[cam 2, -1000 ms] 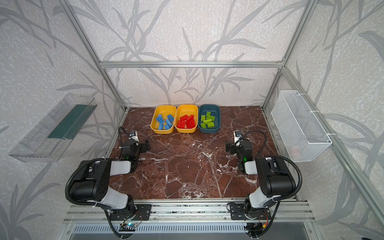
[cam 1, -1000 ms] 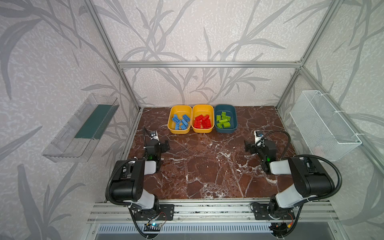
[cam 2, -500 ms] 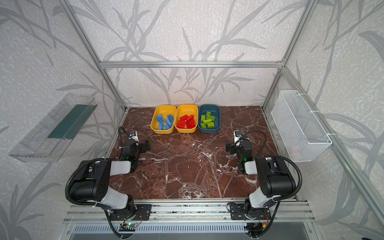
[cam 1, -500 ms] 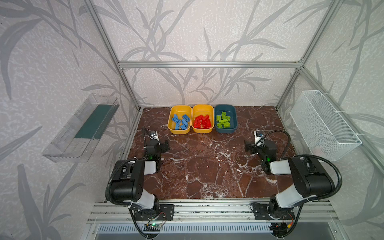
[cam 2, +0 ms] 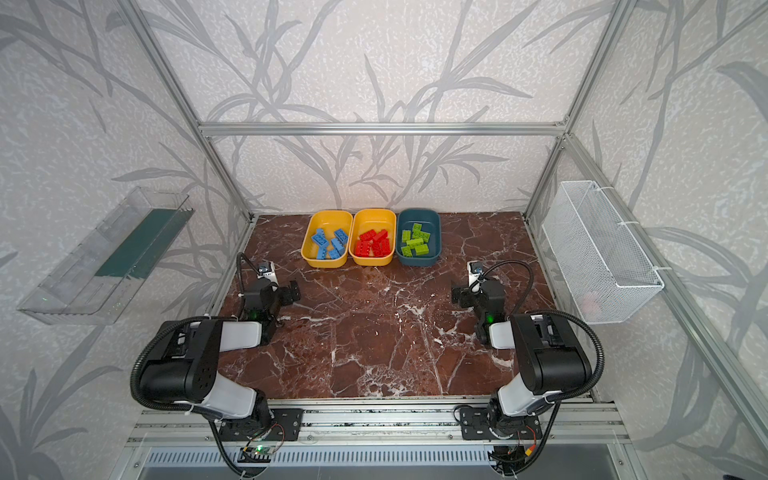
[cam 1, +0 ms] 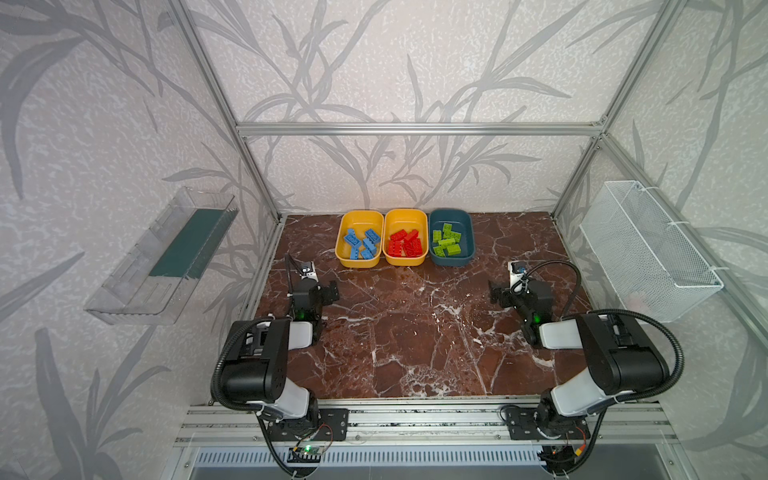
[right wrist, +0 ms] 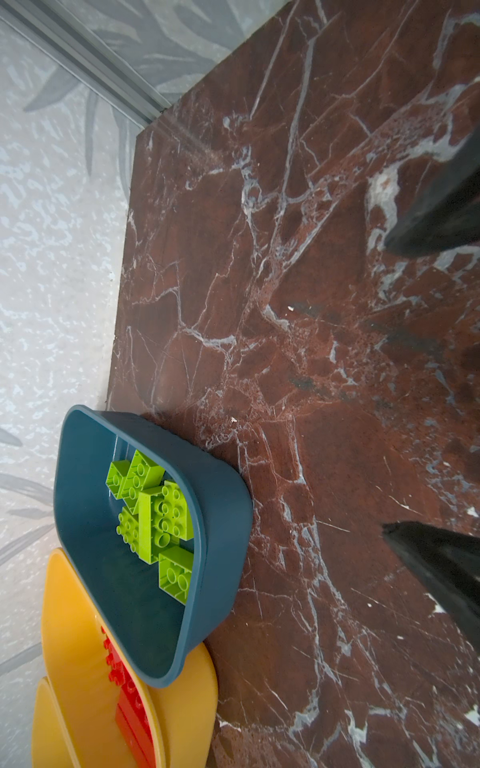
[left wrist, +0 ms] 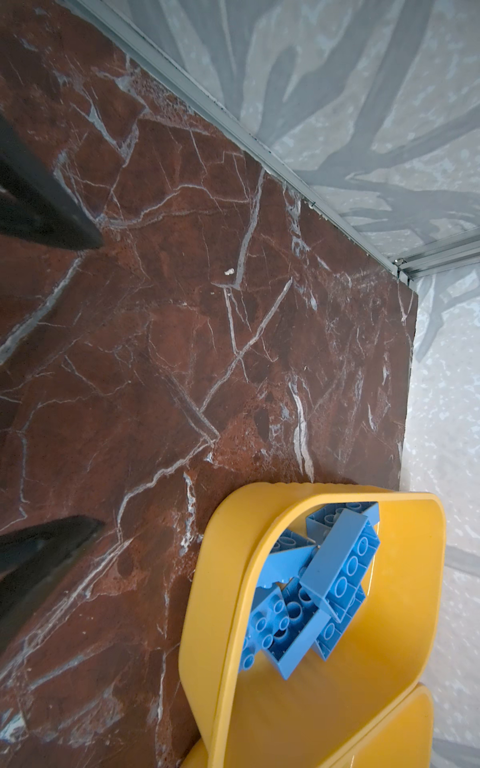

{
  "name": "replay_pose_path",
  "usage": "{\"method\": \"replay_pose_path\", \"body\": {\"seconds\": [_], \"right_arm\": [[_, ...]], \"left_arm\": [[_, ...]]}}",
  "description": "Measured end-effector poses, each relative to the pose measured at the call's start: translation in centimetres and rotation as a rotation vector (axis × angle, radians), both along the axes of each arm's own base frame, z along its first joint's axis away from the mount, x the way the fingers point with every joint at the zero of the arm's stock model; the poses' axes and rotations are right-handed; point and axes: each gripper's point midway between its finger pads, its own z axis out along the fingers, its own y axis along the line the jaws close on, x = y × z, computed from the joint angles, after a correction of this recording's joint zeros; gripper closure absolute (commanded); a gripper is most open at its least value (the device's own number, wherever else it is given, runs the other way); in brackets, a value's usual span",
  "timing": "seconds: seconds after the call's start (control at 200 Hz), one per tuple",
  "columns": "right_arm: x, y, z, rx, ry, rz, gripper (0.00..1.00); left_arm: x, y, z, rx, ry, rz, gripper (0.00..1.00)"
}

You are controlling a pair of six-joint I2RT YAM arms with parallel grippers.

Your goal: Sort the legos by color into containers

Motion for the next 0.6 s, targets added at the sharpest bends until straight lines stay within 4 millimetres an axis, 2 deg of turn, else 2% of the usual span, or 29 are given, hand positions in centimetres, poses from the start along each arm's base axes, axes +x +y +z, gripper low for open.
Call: {"method": "replay_pose_path", "body": {"seconds": [0.29, 0.355, 0.48, 0.55, 0.6], "right_arm": [[-0.1, 0.2, 0.2, -0.001, -0.002, 0.002, 0.01], [-0.3, 0.0, 0.9, -0.005, -0.004, -0.006, 0.01], [-0.4, -0.3, 3.9, -0.005, -0.069, -0.022, 0.01], [-0.2, -0.3, 4.4, -0.003, -0.091, -0.027, 0.01], [-0.1, -0.4, 3.7, -0.003, -0.092, -0.031, 0.01]], "left_arm": [[0.0, 0.0, 0.0, 0.0, 0.0, 0.0, 0.01], [0.0, 0.0, 0.0, 0.0, 0.0, 0.0, 0.01], [0.0, 0.0, 0.0, 0.0, 0.0, 0.0, 0.01], [0.0, 0.0, 0.0, 0.0, 0.0, 0.0, 0.01], [0.0, 0.0, 0.0, 0.0, 0.0, 0.0, 0.01]]}}
